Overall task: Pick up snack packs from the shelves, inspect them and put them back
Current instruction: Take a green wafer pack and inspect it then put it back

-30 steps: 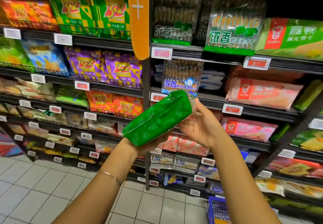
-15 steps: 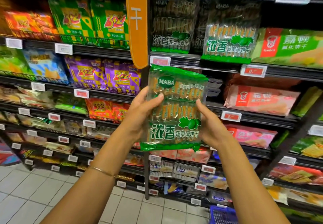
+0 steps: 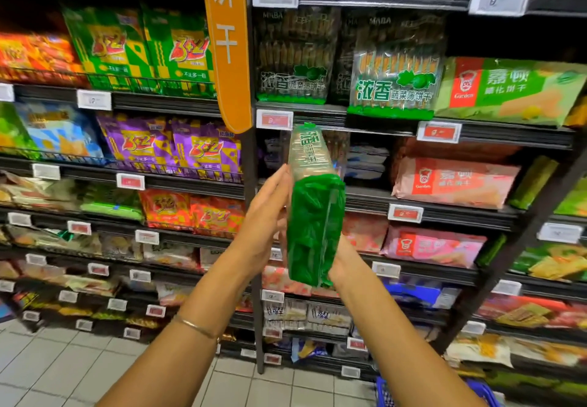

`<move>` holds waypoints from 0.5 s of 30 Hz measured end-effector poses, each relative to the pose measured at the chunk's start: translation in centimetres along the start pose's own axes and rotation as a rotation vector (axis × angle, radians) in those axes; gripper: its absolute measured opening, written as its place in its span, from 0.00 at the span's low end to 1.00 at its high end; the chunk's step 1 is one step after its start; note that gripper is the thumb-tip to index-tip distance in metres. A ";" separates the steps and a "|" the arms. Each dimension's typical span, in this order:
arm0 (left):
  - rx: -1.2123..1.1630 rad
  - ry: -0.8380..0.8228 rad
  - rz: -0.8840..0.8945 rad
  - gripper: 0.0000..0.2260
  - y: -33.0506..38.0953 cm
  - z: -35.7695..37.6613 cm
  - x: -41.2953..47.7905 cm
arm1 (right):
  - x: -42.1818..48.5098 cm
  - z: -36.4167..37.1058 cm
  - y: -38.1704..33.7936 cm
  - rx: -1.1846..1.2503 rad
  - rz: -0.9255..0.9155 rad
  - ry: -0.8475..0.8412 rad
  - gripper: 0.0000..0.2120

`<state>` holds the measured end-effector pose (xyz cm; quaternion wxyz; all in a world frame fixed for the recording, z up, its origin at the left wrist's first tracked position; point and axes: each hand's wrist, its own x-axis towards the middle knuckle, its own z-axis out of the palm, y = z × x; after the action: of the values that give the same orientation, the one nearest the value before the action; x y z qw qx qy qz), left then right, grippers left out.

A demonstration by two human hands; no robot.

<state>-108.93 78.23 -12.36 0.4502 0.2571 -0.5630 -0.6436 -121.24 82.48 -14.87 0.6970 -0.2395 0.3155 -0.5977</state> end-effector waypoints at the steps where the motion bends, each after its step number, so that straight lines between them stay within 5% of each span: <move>1: 0.017 0.013 -0.023 0.21 0.1 0.0 0.1 | 0.1 0.2 0.2 -0.011 -0.007 0.037 0.13; 6: 0.047 0.053 -0.044 0.18 0.5 -0.2 -0.1 | 0.2 0.0 0.1 0.011 0.060 0.034 0.10; 15: -0.154 -0.147 -0.190 0.48 0.7 -3.4 -3.5 | -0.3 -2.8 -2.5 -0.205 -0.171 0.335 0.33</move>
<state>-104.27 79.63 -13.13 0.3631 0.2261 -0.5165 -0.7418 -125.03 82.50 -14.98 0.5535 -0.2324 0.4645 -0.6510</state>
